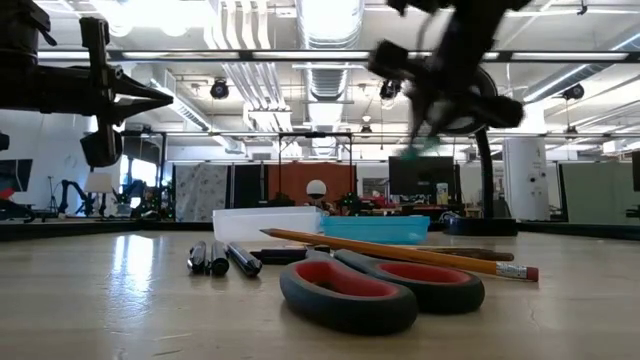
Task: Pick & place school supplies into a supply box
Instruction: Put the green pen into the blue supply box
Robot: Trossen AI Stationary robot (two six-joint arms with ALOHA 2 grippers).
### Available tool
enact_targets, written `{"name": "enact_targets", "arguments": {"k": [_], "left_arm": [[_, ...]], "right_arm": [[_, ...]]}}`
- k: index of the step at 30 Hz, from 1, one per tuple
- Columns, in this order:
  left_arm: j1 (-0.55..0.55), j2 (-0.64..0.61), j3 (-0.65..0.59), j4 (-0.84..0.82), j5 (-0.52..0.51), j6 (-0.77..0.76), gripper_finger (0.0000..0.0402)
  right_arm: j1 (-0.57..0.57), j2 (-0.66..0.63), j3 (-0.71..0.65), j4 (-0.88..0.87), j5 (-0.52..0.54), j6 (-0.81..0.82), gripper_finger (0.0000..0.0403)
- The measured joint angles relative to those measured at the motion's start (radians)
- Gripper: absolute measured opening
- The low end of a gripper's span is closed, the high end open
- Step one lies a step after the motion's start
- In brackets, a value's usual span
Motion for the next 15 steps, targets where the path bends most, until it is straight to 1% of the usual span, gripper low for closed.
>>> {"name": "enact_targets", "arguments": {"k": [4, 8, 11, 15], "left_arm": [[0.000, 0.000, 0.000, 0.001, 0.000, 0.000, 0.0000], [0.000, 0.000, 0.000, 0.002, 0.000, -0.001, 0.0000], [0.000, 0.000, 0.000, 0.009, 0.000, -0.002, 0.0000], [0.000, 0.000, 0.000, 0.013, -0.001, -0.002, 0.0000]], "right_arm": [[-0.103, 0.101, 0.096, 0.147, -0.023, -0.148, 0.0020], [-0.192, 0.232, 0.199, 0.271, -0.100, -0.207, 0.0028], [-0.221, 0.339, 0.294, 0.276, -0.154, -0.210, 0.0031], [-0.220, 0.457, 0.410, 0.250, -0.215, -0.188, 0.0034]]}}
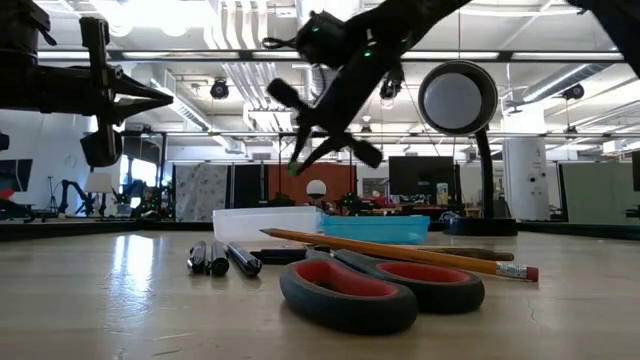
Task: Pick & place school supplies into a supply box
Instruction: Put the green pen into the blue supply box, then put the black pen into the blue supply box
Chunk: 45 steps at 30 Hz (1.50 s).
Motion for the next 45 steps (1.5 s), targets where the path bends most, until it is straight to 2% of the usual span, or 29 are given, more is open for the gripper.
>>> {"name": "enact_targets", "arguments": {"k": [6, 13, 19, 27, 29, 35, 40, 42, 45], "left_arm": [[0.000, 0.000, 0.002, 0.001, 0.000, -0.022, 0.0000], [0.000, 0.002, 0.003, -0.002, 0.014, 0.007, 0.0000], [0.000, 0.001, 0.003, -0.001, 0.127, -0.019, 0.0000], [0.000, 0.005, 0.004, -0.019, 0.124, -0.059, 0.0000], [0.000, 0.011, 0.005, -0.030, 0.124, -0.110, 0.0000], [-0.001, 0.036, 0.005, -0.047, 0.177, -0.130, 0.0000], [-0.009, 0.127, 0.029, -0.095, 0.182, -0.172, 0.0000], [-0.030, 0.175, 0.064, -0.140, 0.166, -0.139, 0.0000], [-0.089, 0.254, 0.168, -0.128, 0.112, 0.021, 0.0000]], "right_arm": [[0.010, 0.103, 0.113, -0.076, -0.001, -0.043, 0.0075], [0.010, 0.087, 0.183, -0.181, 0.096, -0.125, 0.0163], [0.044, 0.011, 0.206, -0.228, 0.229, -0.293, 0.0212], [0.100, -0.112, 0.201, -0.461, 0.281, -0.424, 0.0219], [0.112, -0.136, 0.190, -0.504, 0.282, -0.448, 0.0219], [0.131, -0.197, 0.139, -0.531, 0.269, -0.501, 0.0219], [0.143, -0.224, 0.086, -0.608, 0.237, -0.519, 0.0219], [0.158, -0.243, 0.059, -0.641, 0.225, -0.562, 0.0219], [0.188, -0.272, 0.016, -0.658, 0.214, -0.637, 0.0219]]}}
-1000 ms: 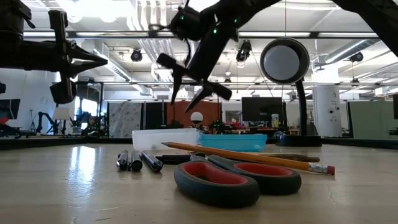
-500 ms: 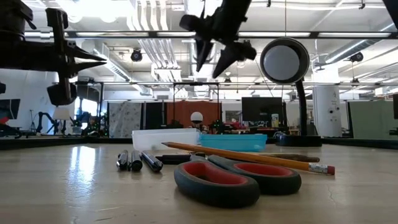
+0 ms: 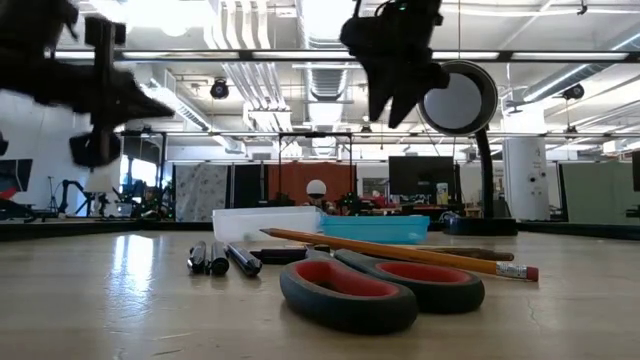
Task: Pick & place school supplies into a supply box
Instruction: Put the black pen into the blue supply box
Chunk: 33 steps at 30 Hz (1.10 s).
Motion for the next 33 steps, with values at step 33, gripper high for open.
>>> {"name": "enact_targets", "arguments": {"k": [33], "left_arm": [[-0.406, 1.318, 0.902, -0.531, -0.022, 1.305, 0.0096]], "right_arm": [[0.154, -0.540, -0.593, 0.020, 0.021, 0.029, 0.0219]]}}
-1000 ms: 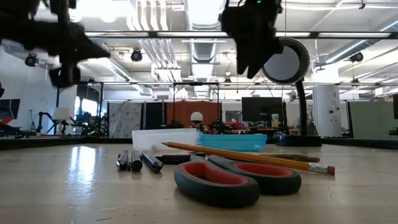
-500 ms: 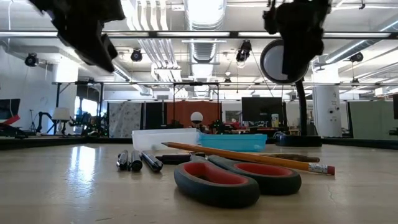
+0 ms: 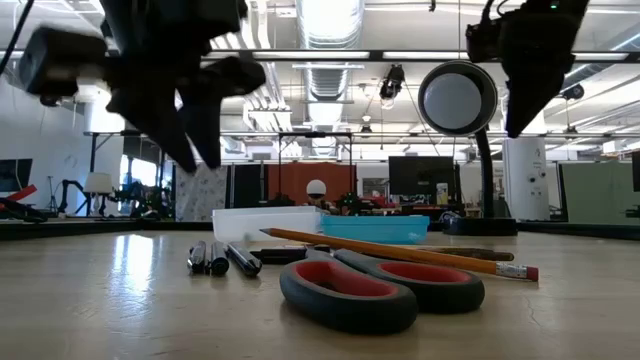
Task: Pick & place school supplies into a supply box
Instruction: Put the black pen into the blue supply box
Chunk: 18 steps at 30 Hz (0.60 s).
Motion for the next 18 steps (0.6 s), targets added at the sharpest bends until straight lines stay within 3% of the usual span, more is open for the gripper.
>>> {"name": "enact_targets", "arguments": {"k": [4, 18], "left_arm": [[-0.005, 0.053, 0.009, 0.000, 0.001, 0.060, 0.0118], [0.026, 0.165, 0.017, 0.006, 0.010, 0.203, 0.0119]], "right_arm": [[0.031, -0.002, -0.025, -0.013, -0.001, 0.002, 0.0219], [0.062, -0.002, -0.057, -0.009, 0.067, -0.002, 0.0219]]}}
